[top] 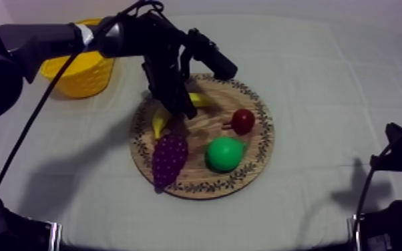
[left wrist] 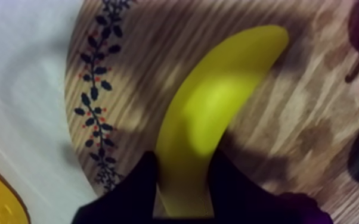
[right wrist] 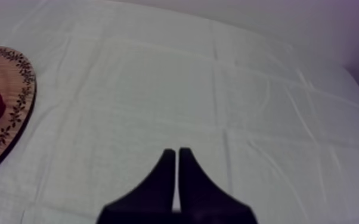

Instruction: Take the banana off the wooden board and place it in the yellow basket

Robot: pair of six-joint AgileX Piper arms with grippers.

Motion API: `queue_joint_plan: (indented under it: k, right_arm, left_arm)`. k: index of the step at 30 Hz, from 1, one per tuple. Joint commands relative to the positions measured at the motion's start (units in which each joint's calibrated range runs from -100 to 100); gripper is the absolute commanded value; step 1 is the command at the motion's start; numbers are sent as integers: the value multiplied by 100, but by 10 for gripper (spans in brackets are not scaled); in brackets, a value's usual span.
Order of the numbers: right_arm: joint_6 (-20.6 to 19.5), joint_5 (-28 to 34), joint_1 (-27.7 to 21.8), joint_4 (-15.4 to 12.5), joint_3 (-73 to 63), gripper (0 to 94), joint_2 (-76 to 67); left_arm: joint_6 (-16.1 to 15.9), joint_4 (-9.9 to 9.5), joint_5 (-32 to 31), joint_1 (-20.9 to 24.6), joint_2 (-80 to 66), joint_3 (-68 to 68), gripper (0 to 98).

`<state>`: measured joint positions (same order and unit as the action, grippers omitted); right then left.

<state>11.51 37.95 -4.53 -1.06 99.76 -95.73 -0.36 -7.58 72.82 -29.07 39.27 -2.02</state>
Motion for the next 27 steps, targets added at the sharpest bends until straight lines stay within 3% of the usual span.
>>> queue_joint_plan:
  k: [1,6,14,20,27]
  right_arm:
    - [-1,3,1,1,2,3,-2]
    - [-1,3,1,1,2,3,-2]
    - [-1,3,1,1,2,3,-2]
    - [-1,3,1,1,2,3,-2]
    - [-1,3,1,1,2,3,-2]
  left_arm:
    - [83,-21,10,-19,6,49,212]
    - [198,-161,115,-67,-121,14,177]
    - [272,-557,495,147,-993,-299,179]
    - [144,-899,1038,609,-1665,-863,171]
    - [-13,-1066,1207,1349,-2076,-1247,170]
